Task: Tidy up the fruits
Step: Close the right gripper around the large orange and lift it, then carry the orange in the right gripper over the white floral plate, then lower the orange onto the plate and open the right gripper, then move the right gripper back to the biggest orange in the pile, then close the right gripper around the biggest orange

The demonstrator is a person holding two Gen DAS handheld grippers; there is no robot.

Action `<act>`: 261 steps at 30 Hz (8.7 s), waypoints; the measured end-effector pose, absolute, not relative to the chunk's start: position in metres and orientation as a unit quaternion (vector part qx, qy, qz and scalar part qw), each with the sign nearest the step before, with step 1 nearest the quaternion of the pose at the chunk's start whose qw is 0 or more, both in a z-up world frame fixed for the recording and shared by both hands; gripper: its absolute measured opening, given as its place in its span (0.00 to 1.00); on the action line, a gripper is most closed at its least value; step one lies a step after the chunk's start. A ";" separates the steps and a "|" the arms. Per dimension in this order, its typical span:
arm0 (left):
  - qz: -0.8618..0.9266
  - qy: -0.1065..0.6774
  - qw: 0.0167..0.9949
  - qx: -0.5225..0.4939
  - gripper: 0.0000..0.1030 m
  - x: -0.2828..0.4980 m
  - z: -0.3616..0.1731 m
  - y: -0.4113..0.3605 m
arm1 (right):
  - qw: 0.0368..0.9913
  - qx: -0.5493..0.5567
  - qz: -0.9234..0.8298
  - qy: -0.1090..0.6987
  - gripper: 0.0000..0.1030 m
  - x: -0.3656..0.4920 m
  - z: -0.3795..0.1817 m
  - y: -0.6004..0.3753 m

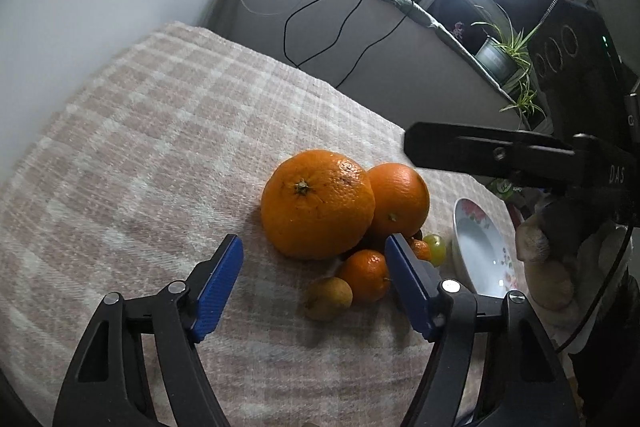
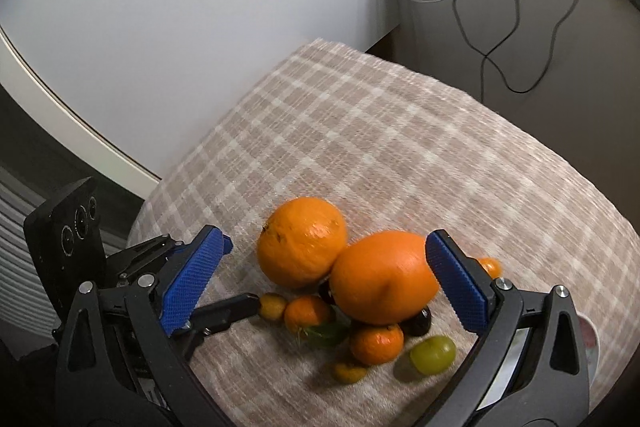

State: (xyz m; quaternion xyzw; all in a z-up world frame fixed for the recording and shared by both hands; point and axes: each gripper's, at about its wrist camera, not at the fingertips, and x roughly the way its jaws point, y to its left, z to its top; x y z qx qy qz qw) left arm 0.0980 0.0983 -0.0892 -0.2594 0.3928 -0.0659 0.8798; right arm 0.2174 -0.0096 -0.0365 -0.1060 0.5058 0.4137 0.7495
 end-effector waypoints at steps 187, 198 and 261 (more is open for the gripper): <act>-0.126 0.400 0.889 -0.185 0.71 0.112 -0.055 0.046 | 0.834 0.000 0.330 0.442 0.97 0.211 0.012 -0.149; -0.145 0.410 0.878 -0.198 0.71 0.129 -0.064 0.058 | 0.808 0.012 0.335 0.485 0.96 0.224 -0.013 -0.108; -0.174 0.434 0.870 -0.158 0.60 0.165 -0.083 0.030 | 0.735 0.081 0.347 0.577 0.63 0.257 -0.076 -0.059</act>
